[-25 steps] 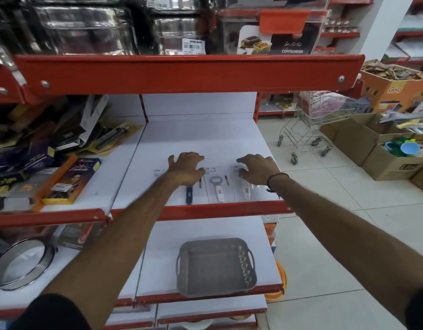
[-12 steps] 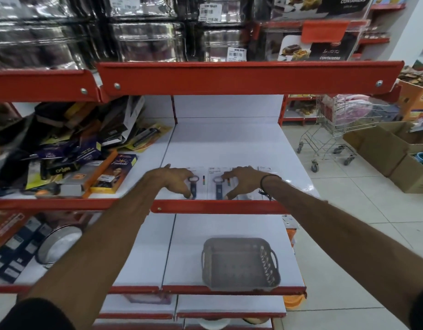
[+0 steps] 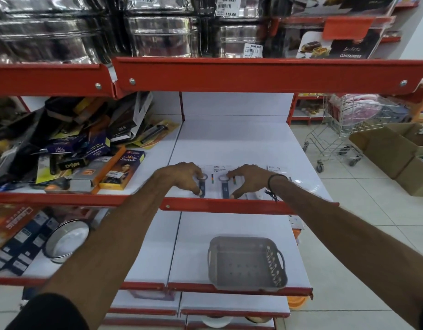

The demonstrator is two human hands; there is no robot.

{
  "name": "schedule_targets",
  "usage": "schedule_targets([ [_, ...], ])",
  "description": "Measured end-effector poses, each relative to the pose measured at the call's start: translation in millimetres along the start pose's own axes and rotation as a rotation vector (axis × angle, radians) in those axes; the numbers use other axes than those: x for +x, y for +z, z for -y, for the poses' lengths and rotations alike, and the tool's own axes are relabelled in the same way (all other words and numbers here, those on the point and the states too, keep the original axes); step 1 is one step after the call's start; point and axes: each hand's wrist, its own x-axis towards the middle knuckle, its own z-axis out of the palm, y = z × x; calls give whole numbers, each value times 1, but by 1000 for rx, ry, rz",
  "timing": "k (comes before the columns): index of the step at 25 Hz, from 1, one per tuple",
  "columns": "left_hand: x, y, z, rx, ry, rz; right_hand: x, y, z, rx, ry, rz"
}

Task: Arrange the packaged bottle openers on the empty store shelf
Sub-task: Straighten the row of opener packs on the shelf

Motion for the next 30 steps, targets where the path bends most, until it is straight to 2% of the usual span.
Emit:
schedule_targets([
  [5, 6, -6, -8, 61, -22, 36, -5, -3, 1, 9, 12, -14],
  [10, 13, -8, -39, 82, 23, -112, -23, -28, -22, -7, 79, -21],
  [16, 15, -1, -60, 143, 85, -32, -33, -32, -49, -75, 94, 82],
  [30, 13, 8, -65, 129, 39, -66, -26, -16, -42, -28, 48, 28],
])
